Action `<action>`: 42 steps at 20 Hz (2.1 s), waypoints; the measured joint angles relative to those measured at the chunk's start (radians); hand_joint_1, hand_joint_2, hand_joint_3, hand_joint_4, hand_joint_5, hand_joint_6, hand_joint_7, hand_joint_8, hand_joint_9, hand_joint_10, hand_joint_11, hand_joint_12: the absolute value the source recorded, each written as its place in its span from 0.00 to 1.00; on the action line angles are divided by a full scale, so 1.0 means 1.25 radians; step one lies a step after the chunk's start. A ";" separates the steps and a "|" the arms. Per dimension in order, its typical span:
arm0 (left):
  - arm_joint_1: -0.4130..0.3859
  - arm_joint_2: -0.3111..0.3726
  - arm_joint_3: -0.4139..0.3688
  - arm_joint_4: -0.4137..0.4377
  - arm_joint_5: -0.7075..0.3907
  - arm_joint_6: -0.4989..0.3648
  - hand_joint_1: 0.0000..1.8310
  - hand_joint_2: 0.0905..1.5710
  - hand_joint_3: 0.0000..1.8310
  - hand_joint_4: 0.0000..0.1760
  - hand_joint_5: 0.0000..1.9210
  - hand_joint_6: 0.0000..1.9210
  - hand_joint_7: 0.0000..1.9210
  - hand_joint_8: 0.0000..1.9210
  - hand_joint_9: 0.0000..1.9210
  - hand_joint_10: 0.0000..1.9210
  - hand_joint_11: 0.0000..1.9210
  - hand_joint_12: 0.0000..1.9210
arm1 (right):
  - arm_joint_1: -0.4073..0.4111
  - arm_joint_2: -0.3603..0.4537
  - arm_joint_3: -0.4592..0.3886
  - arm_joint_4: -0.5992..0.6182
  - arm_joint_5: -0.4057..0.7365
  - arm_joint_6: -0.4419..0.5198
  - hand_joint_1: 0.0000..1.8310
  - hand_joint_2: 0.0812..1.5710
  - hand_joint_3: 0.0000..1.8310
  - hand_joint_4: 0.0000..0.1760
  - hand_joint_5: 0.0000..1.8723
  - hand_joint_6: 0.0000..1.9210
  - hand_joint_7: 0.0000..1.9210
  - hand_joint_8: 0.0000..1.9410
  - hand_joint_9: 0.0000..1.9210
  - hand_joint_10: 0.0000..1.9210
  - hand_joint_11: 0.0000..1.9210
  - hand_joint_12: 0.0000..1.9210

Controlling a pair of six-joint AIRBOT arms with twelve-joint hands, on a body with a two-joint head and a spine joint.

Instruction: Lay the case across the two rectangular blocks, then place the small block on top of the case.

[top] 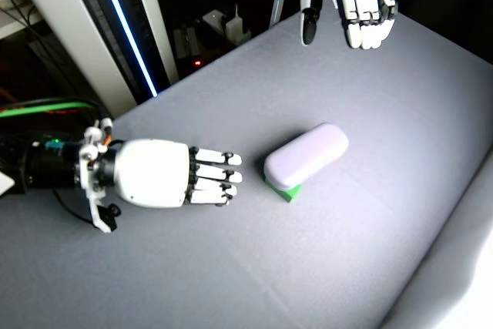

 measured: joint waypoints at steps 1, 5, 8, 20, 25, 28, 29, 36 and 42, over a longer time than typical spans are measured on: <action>0.000 0.000 0.000 -0.003 0.000 -0.001 0.55 0.54 0.00 0.00 0.23 0.00 0.26 0.00 0.30 0.00 0.06 0.65 | 0.004 -0.008 0.002 -0.007 -0.010 0.000 0.50 0.66 0.00 0.18 0.23 0.01 0.21 0.01 0.22 0.00 0.00 0.67; 0.004 -0.001 0.000 -0.014 -0.002 -0.002 0.53 0.53 0.00 0.00 0.23 0.00 0.28 0.00 0.32 0.01 0.05 0.71 | 0.013 -0.021 0.007 -0.024 -0.023 0.000 0.52 0.64 0.00 0.09 0.30 0.00 0.30 0.00 0.33 0.01 0.09 0.63; 0.004 -0.004 0.000 -0.013 -0.004 -0.002 0.56 0.53 0.00 0.00 0.23 0.00 0.28 0.00 0.32 0.01 0.04 0.74 | 0.013 -0.028 0.012 -0.031 -0.032 0.000 0.55 0.65 0.00 0.00 0.36 0.01 0.37 0.02 0.41 0.04 0.15 0.68; 0.013 -0.010 0.001 -0.017 -0.005 -0.009 0.55 0.53 0.00 0.00 0.24 0.00 0.30 0.00 0.34 0.01 0.07 0.70 | 0.019 -0.042 0.020 -0.034 -0.041 0.002 0.58 0.72 0.00 0.00 0.41 0.60 0.32 0.61 0.34 0.70 0.26 0.89; 0.020 -0.010 0.001 -0.020 -0.007 -0.016 0.55 0.53 0.00 0.00 0.24 0.00 0.31 0.00 0.35 0.00 0.09 0.68 | 0.019 -0.042 0.021 -0.031 -0.038 0.002 0.62 0.72 0.00 0.00 0.47 0.59 0.39 0.50 0.40 0.60 0.29 0.82; 0.020 -0.013 0.001 -0.023 -0.006 -0.018 0.54 0.53 0.00 0.00 0.25 0.00 0.31 0.00 0.36 0.00 0.11 0.64 | 0.019 -0.042 0.021 -0.030 -0.036 0.002 0.66 0.72 0.00 0.00 0.43 0.64 0.52 0.53 0.45 0.58 0.36 0.79; 0.020 -0.013 0.001 -0.023 -0.006 -0.018 0.54 0.53 0.00 0.00 0.25 0.00 0.31 0.00 0.36 0.01 0.11 0.64 | 0.019 -0.042 0.021 -0.032 -0.036 0.002 0.66 0.72 0.00 0.00 0.43 0.66 0.53 0.51 0.47 0.58 0.36 0.79; 0.024 -0.014 0.001 -0.024 -0.005 -0.020 0.55 0.53 0.00 0.00 0.24 0.00 0.31 0.00 0.35 0.00 0.10 0.64 | 0.064 -0.042 0.023 -0.051 -0.049 0.002 0.74 0.67 0.00 0.00 0.47 0.61 0.61 0.31 0.54 0.50 0.41 0.66; 0.033 -0.015 0.001 -0.025 -0.011 -0.025 0.55 0.53 0.00 0.00 0.24 0.00 0.30 0.00 0.35 0.00 0.11 0.62 | 0.143 -0.043 0.027 -0.081 -0.029 0.002 0.68 0.68 0.00 0.00 0.53 0.45 0.56 0.54 0.52 0.68 0.45 0.89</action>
